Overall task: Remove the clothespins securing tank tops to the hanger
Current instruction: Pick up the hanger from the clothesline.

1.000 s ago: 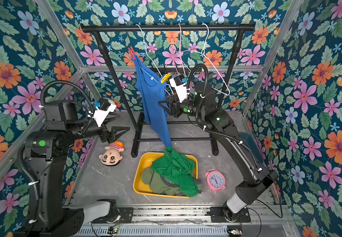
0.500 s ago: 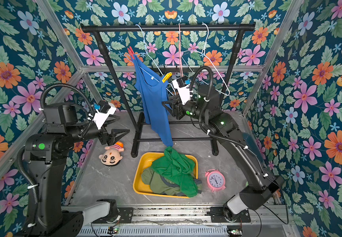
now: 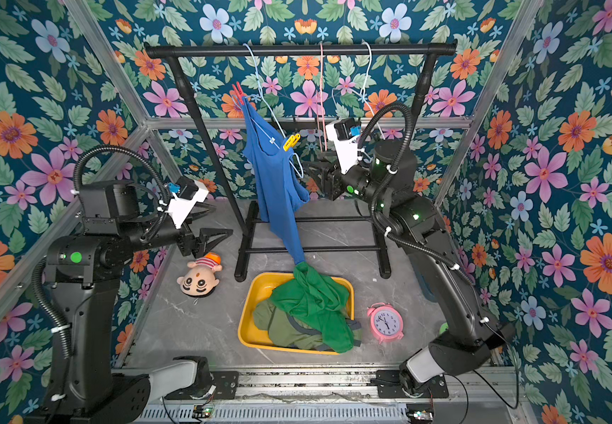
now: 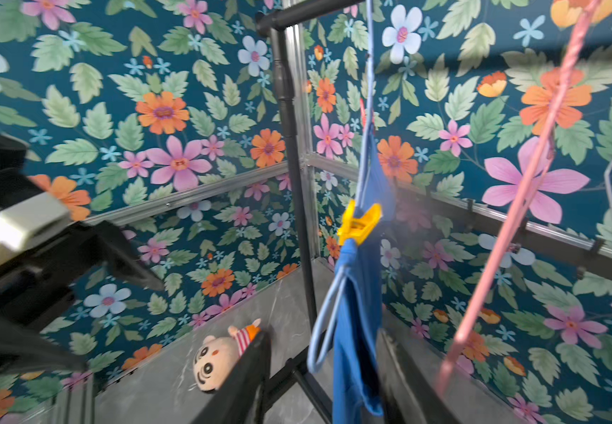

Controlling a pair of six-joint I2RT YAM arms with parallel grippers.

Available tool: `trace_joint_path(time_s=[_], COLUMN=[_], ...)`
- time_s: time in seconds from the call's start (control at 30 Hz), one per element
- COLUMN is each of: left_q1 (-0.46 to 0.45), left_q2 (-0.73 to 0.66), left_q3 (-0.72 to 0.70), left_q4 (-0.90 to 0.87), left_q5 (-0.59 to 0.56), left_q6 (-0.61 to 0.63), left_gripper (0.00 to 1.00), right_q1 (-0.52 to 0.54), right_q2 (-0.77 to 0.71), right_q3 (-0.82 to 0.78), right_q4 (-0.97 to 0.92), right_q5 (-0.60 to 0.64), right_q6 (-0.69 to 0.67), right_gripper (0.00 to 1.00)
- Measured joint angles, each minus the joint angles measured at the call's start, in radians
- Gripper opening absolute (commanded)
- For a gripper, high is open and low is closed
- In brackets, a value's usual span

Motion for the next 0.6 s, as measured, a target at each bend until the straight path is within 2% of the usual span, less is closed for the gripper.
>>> trace_joint_path(time_s=[0.23,0.37,0.47,0.57,0.6], left_q1=[0.000,0.000,0.000,0.000,0.000], left_q2=[-0.014,-0.011,-0.011,-0.011,-0.011], left_q3=[-0.018,-0.021,-0.023,-0.028,-0.029], left_q4=[0.000,0.000,0.000,0.000,0.000], left_q5=[-0.001,-0.001,0.000,0.000,0.000], left_q6=[0.000,0.000,0.000,0.000,0.000], left_gripper=[0.83,0.83,0.83,0.83,0.83], right_q1=[0.000,0.001,0.001,0.000,0.000], right_q2=[0.086,0.138,0.171,0.181,0.179], right_q3=[0.040,0.063,0.077,0.079,0.072], right_q4=[-0.001,0.023,0.018,0.020,0.029], right_q5=[-0.038,-0.051,-0.051,-0.048,-0.046], right_q6=[0.031,0.052,0.053,0.055,0.055], right_gripper=[0.50,0.46,0.39,0.35,0.31])
